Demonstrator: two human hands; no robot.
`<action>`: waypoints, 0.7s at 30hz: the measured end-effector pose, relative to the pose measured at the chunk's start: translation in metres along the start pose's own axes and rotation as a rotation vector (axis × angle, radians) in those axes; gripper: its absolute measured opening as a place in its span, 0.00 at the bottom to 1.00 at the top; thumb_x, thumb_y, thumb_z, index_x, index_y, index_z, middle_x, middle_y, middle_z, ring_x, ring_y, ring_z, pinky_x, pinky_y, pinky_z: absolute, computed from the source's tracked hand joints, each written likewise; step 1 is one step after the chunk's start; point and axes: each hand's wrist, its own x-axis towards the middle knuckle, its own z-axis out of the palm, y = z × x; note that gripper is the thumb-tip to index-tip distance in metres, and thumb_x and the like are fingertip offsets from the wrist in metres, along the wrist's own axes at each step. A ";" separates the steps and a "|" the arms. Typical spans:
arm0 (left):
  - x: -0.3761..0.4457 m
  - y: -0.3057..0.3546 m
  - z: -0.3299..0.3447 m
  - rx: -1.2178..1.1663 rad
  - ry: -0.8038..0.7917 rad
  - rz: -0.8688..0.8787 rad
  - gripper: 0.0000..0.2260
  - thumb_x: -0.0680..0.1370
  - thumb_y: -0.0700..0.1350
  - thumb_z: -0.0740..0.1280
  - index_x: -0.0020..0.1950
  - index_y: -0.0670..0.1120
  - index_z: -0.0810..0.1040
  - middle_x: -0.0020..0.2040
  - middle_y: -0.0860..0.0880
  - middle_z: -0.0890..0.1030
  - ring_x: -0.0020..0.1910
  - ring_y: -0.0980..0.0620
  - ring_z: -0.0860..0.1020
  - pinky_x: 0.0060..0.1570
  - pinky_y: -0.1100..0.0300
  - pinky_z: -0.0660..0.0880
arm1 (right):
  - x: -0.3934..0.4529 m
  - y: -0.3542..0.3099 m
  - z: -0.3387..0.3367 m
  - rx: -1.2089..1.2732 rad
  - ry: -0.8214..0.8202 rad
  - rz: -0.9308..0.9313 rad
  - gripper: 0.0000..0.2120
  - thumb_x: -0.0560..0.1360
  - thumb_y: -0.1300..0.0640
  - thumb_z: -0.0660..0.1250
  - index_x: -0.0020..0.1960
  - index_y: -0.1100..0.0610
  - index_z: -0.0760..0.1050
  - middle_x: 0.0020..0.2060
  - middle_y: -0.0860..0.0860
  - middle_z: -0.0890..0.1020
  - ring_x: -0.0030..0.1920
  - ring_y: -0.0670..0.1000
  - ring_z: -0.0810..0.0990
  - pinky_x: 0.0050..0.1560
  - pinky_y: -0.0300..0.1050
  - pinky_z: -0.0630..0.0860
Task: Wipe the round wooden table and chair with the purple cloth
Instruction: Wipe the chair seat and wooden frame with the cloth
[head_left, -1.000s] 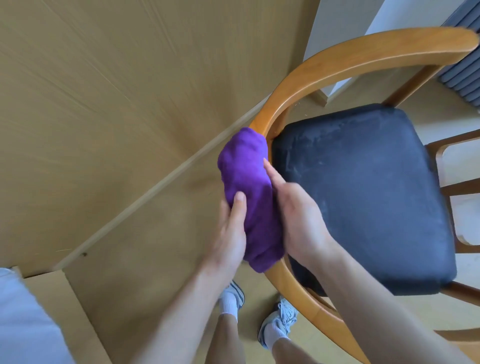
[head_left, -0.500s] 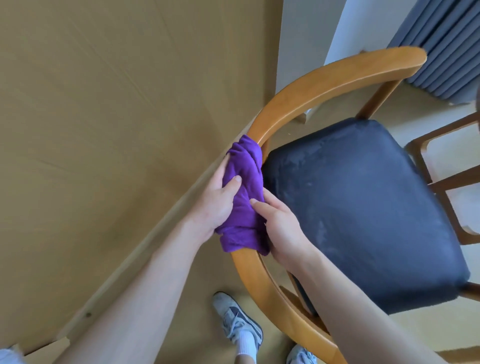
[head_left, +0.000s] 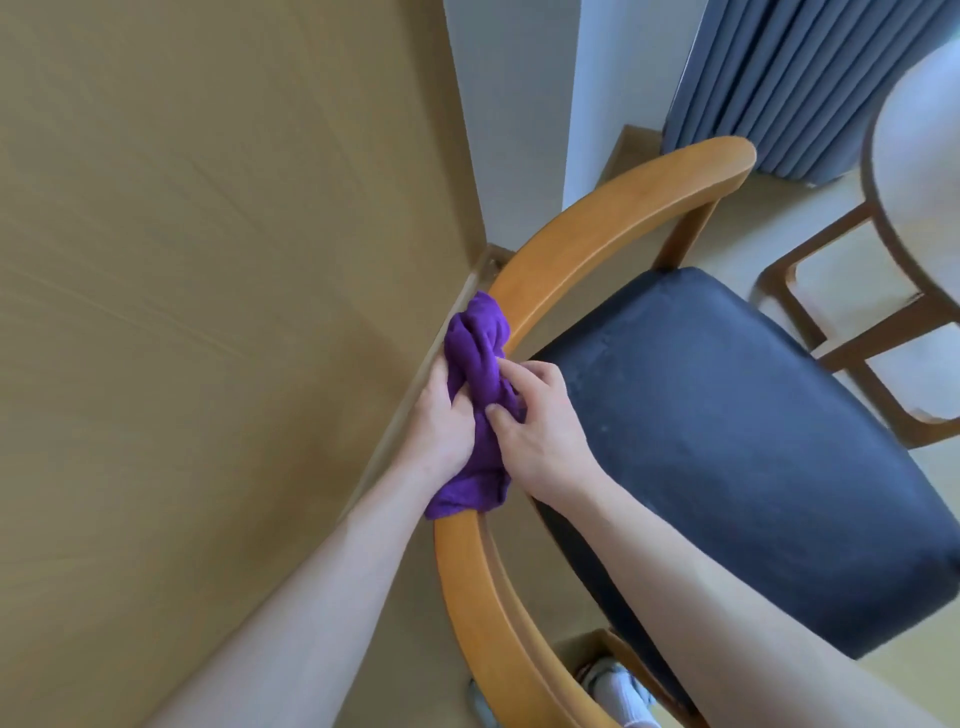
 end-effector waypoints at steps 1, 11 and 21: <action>0.006 0.001 0.001 0.014 0.001 0.005 0.23 0.85 0.44 0.61 0.80 0.57 0.63 0.70 0.55 0.75 0.68 0.56 0.74 0.66 0.62 0.67 | 0.010 0.000 -0.003 -0.038 0.033 0.010 0.19 0.80 0.59 0.62 0.66 0.41 0.76 0.58 0.43 0.71 0.54 0.33 0.72 0.46 0.27 0.68; 0.071 0.041 0.015 0.090 -0.018 0.076 0.21 0.84 0.50 0.63 0.78 0.54 0.69 0.70 0.53 0.77 0.69 0.52 0.75 0.71 0.53 0.69 | 0.099 -0.014 -0.065 -0.314 0.197 -0.070 0.12 0.78 0.55 0.67 0.62 0.48 0.78 0.44 0.41 0.70 0.42 0.42 0.71 0.39 0.33 0.64; 0.155 0.106 0.056 0.234 -0.164 0.245 0.10 0.83 0.52 0.65 0.62 0.51 0.79 0.55 0.53 0.84 0.56 0.50 0.81 0.62 0.50 0.76 | 0.154 -0.016 -0.121 -0.394 0.517 0.044 0.09 0.78 0.52 0.64 0.57 0.46 0.77 0.45 0.44 0.71 0.45 0.48 0.72 0.38 0.44 0.65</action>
